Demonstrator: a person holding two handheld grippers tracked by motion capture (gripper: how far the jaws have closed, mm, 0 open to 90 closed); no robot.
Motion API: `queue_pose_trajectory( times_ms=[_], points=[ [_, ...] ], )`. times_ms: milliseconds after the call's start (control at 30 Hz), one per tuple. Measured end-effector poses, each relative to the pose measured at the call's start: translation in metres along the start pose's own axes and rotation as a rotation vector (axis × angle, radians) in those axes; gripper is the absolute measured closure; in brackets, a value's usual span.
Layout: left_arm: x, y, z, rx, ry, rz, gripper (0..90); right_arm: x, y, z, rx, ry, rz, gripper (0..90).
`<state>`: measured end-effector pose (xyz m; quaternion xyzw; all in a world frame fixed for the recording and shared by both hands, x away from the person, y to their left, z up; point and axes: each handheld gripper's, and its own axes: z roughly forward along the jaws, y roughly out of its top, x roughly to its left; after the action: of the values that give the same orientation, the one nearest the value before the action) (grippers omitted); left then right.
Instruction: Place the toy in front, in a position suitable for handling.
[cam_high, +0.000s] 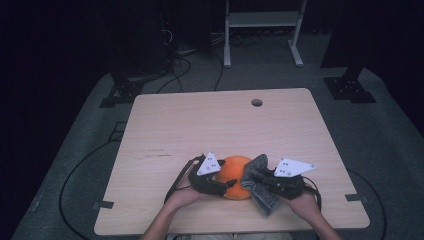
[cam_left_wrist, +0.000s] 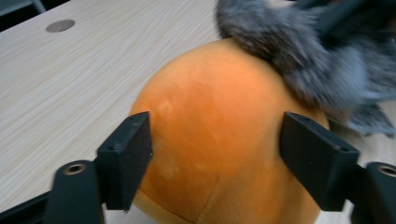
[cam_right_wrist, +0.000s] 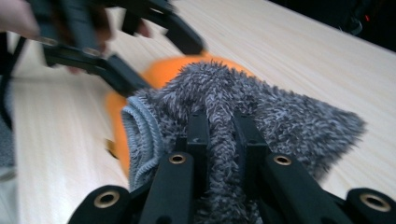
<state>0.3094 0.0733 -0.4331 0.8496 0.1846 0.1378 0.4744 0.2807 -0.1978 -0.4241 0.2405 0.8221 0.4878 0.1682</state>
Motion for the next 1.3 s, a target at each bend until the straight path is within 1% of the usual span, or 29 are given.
queue_pose_trajectory(
  times_ms=[67, 100, 167, 200, 233, 267, 333, 367, 433, 500, 533, 567, 600, 633, 667, 700, 733, 800, 833, 933, 967, 1000, 1033, 1067, 1100, 1133, 1167, 1200, 1300],
  points=[
    [-0.001, 0.000, 0.000, 0.004, 0.002, 0.002, 27.1, -0.010, -0.006, -0.003, 0.028, -0.041, 0.028, 78.7],
    [-0.003, 0.000, 0.001, 0.010, -0.001, 0.021, 28.3, -0.018, -0.010, -0.006, 0.051, -0.061, 0.066, 78.8],
    [-0.005, 0.000, 0.001, 0.015, -0.006, 0.041, 29.6, -0.024, -0.012, -0.011, 0.056, -0.076, 0.099, 78.8],
    [-0.007, 0.000, 0.001, 0.018, -0.014, 0.058, 30.4, -0.025, -0.012, -0.013, 0.032, -0.066, 0.109, 78.8],
    [-0.007, 0.000, 0.001, 0.018, -0.014, 0.058, 31.5, -0.023, -0.009, -0.015, -0.001, -0.041, 0.114, 78.8],
    [-0.010, 0.000, 0.001, 0.025, -0.037, 0.098, 31.9, -0.020, -0.005, -0.016, -0.029, -0.022, 0.109, 78.8],
    [-0.013, 0.000, 0.001, 0.030, -0.043, 0.111, 32.0, -0.013, 0.006, -0.012, -0.063, 0.020, 0.083, 78.7],
    [-0.013, 0.000, 0.001, 0.034, -0.044, 0.115, 32.0, -0.009, 0.010, -0.008, -0.062, 0.030, 0.068, 78.7],
    [-0.011, -0.003, -0.001, 0.034, -0.049, 0.096, 32.1, -0.006, 0.012, 0.001, -0.031, 0.024, 0.042, 78.7],
    [-0.009, -0.006, -0.001, 0.017, -0.056, 0.074, 32.4, -0.009, 0.008, 0.004, -0.025, 0.029, 0.064, 78.7],
    [-0.009, -0.006, -0.001, 0.017, -0.056, 0.074, 32.3, -0.009, 0.008, 0.004, -0.025, 0.029, 0.064, 78.7],
    [-0.008, -0.006, -0.002, 0.015, -0.054, 0.071, 32.3, -0.018, 0.002, 0.001, -0.008, 0.009, 0.104, 78.7],
    [-0.009, -0.006, -0.002, 0.014, -0.054, 0.072, 32.3, -0.023, -0.003, 0.000, 0.004, -0.005, 0.120, 78.7],
    [-0.009, -0.006, -0.002, 0.014, -0.053, 0.080, 32.3, -0.027, -0.007, -0.002, 0.015, -0.010, 0.141, 78.6],
    [-0.010, -0.006, -0.002, 0.016, -0.050, 0.086, 32.3, -0.034, -0.013, -0.005, 0.033, -0.010, 0.177, 78.6],
    [-0.011, -0.005, -0.002, 0.016, -0.048, 0.091, 32.2, -0.038, -0.016, -0.006, 0.046, -0.017, 0.189, 78.6],
    [-0.011, -0.006, -0.002, 0.008, -0.048, 0.098, 32.1, -0.040, -0.020, -0.009, 0.050, -0.025, 0.199, 78.6],
    [-0.012, -0.007, -0.002, 0.001, -0.049, 0.113, 31.4, -0.041, -0.021, -0.015, 0.011, -0.002, 0.216, 78.6],
    [-0.012, -0.007, -0.002, -0.002, -0.053, 0.114, 31.4, -0.038, -0.018, -0.016, -0.003, 0.001, 0.203, 78.6],
    [-0.012, -0.004, -0.004, 0.003, -0.062, 0.128, 30.2, -0.027, -0.004, -0.012, -0.049, 0.041, 0.154, 78.6],
    [-0.012, -0.001, -0.006, 0.004, -0.058, 0.138, 26.5, -0.023, 0.000, -0.008, -0.047, 0.054, 0.132, 78.6],
    [-0.010, 0.002, -0.008, 0.004, -0.038, 0.138, 20.6, -0.019, 0.002, -0.005, -0.038, 0.056, 0.110, 78.6],
    [-0.009, 0.004, -0.009, -0.013, -0.014, 0.127, 17.7, -0.015, 0.003, -0.002, -0.032, 0.049, 0.090, 78.6],
    [-0.009, 0.004, -0.009, -0.013, -0.014, 0.127, 14.9, -0.015, 0.003, -0.002, -0.032, 0.049, 0.090, 78.6],
    [-0.006, 0.005, -0.009, -0.027, 0.011, 0.094, 14.0, -0.009, 0.002, -0.002, -0.046, 0.064, 0.068, 78.6],
    [-0.006, 0.005, -0.009, -0.027, 0.011, 0.094, 15.6, -0.009, 0.002, -0.002, -0.046, 0.064, 0.068, 78.6],
    [-0.007, 0.003, -0.005, -0.006, -0.012, 0.094, 15.6, -0.008, 0.002, -0.003, -0.046, 0.058, 0.065, 78.6],
    [-0.010, 0.001, -0.003, -0.004, -0.012, 0.104, 21.2, -0.011, -0.002, -0.004, -0.035, 0.060, 0.075, 78.6],
    [-0.013, 0.002, -0.001, 0.012, -0.017, 0.102, 23.3, -0.023, -0.010, -0.004, -0.008, 0.045, 0.127, 78.6]
  ],
)
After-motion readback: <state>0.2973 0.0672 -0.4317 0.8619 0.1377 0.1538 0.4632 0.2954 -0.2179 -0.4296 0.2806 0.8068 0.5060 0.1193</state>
